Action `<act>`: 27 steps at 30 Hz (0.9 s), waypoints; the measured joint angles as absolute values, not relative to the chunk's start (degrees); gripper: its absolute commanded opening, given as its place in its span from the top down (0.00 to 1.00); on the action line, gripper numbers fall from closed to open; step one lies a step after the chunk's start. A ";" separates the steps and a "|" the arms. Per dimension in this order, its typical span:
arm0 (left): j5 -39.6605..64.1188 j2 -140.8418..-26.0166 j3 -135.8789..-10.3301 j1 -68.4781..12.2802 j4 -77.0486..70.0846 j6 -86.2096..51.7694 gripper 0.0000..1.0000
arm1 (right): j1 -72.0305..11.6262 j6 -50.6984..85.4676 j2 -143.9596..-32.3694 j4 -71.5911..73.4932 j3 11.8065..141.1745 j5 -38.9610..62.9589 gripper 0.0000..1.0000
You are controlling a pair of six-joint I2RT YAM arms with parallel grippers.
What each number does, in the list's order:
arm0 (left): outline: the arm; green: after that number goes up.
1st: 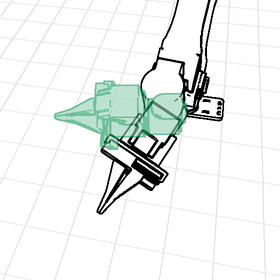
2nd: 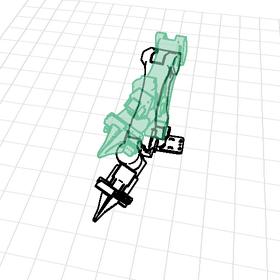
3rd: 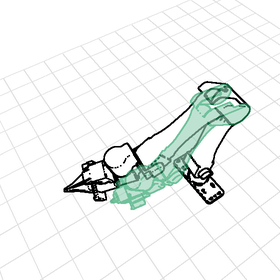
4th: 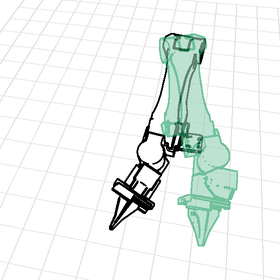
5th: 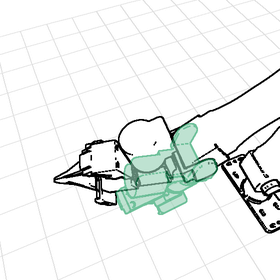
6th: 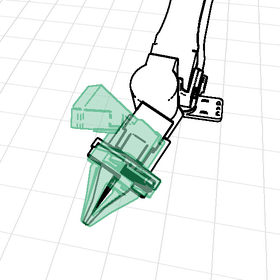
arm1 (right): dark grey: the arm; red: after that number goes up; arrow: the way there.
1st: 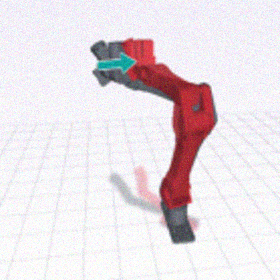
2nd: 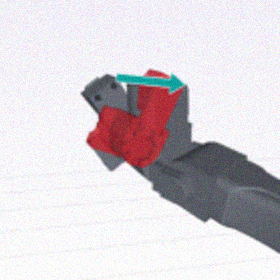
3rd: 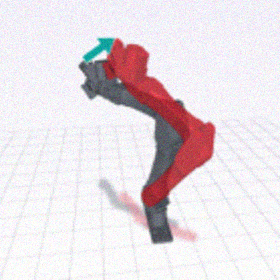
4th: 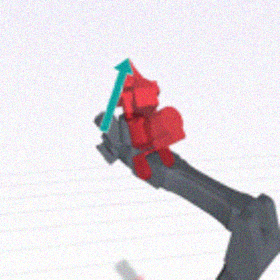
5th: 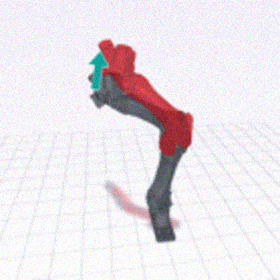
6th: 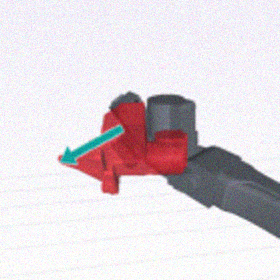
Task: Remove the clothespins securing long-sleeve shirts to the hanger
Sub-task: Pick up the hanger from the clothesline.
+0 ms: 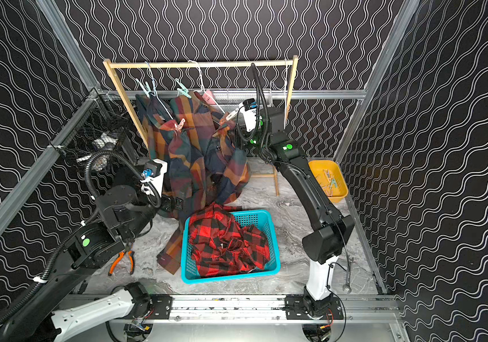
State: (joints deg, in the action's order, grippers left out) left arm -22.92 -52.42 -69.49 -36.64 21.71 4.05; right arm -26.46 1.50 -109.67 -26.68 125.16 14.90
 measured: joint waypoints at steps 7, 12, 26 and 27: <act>-15.75 -55.66 -69.54 -28.71 20.84 2.85 0.01 | -26.41 0.86 -112.77 -25.61 127.11 16.40 0.79; -11.73 -56.99 -69.54 -25.28 19.53 1.34 0.01 | -26.44 0.69 -112.01 -24.12 126.04 16.47 1.00; -3.14 -60.25 -70.67 -19.77 18.50 -3.05 0.01 | -26.46 2.17 -100.88 -20.49 118.43 12.43 1.00; -2.79 -60.47 -70.74 -19.68 18.33 -3.07 0.01 | -26.46 2.17 -100.07 -20.34 117.64 12.32 1.00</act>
State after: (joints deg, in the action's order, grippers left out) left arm -2.79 -60.47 -70.74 -19.68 18.33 -3.07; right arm -26.46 2.17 -100.07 -20.34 117.64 12.32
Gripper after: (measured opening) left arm 0.991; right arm 0.065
